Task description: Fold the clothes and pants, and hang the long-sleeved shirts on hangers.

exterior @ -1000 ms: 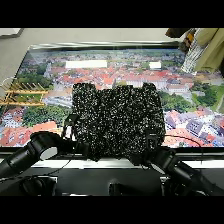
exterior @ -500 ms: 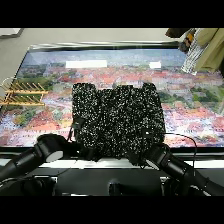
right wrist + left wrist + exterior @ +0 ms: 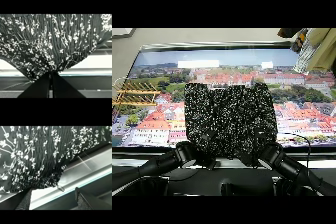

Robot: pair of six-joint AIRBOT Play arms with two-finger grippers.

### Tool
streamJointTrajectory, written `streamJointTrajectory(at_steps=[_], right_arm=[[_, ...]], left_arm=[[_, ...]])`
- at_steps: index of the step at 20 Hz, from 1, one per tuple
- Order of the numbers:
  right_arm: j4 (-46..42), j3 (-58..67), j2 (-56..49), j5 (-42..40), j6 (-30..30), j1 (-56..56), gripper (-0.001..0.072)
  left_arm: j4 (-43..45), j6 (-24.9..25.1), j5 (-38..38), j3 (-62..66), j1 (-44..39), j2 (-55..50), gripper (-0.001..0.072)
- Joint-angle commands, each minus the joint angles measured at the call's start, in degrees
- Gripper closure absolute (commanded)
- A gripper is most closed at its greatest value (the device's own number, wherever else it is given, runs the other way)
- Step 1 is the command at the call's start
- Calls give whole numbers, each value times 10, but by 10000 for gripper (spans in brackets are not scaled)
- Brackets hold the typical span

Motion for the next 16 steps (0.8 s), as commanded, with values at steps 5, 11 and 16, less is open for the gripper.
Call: streamJointTrajectory(at_steps=[5,11,16], right_arm=[[11,1,0,2,1,1,673],[22,1,1,2,2,1,673],[16,16,1,37,1,0,674]], left_arm=[[81,-83,28,0,-6,-20,116],[75,-115,50,0,-5,-26,677],[55,-112,17,7,-5,-20,678]])
